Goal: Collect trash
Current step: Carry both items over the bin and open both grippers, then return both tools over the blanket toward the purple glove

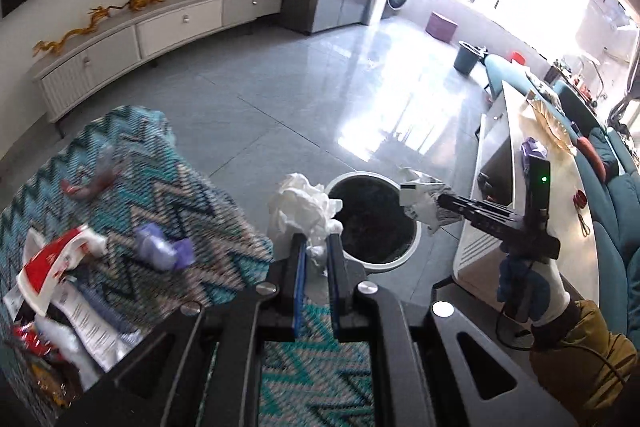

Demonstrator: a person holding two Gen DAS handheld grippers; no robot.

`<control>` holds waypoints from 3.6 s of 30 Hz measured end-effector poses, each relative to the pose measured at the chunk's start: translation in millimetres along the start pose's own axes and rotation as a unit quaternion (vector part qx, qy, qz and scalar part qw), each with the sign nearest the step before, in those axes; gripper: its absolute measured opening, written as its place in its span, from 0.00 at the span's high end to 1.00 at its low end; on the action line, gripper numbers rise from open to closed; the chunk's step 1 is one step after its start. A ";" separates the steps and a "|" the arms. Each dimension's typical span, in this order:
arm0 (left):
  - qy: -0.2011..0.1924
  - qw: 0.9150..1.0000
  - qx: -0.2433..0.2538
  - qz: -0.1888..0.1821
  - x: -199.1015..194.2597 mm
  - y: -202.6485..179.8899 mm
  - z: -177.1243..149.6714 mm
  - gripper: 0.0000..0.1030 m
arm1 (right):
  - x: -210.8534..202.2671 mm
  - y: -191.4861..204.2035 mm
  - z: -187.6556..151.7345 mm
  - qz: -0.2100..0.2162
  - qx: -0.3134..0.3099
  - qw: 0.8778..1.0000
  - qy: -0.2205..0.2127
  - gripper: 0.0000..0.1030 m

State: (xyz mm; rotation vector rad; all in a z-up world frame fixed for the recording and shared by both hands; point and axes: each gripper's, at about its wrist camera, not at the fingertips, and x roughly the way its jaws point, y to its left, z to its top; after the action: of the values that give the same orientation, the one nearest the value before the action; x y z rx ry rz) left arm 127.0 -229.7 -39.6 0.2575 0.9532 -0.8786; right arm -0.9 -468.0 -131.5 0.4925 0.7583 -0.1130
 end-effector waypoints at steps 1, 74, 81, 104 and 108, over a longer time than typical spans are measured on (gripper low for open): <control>0.007 1.000 0.009 -0.003 15.8 -10.3 8.6 0.91 | 3.0 -9.8 0.4 -0.011 0.006 1.000 0.003 0.87; -0.237 0.921 -0.116 0.286 -218.9 106.5 -140.4 0.32 | -98.9 249.1 0.8 -0.011 -0.188 0.977 -0.099 0.37; -0.246 0.907 -0.146 0.309 -247.2 137.1 -175.2 0.32 | -90.8 292.8 -11.3 0.006 -0.217 0.972 -0.092 0.36; -0.198 0.940 -0.189 0.203 -224.1 237.8 -225.8 0.21 | -39.5 310.0 -5.9 0.025 -0.229 0.972 -0.045 0.33; -0.162 0.956 -0.175 0.170 -190.9 258.5 -220.9 0.18 | -17.7 309.0 -4.4 0.030 -0.235 0.971 -0.024 0.30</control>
State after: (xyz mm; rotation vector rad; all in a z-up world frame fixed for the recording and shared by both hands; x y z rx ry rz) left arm 135.6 159.6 -60.1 -0.0304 0.7126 -0.4080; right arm 67.6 -195.2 -2.4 0.0618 0.6946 0.1115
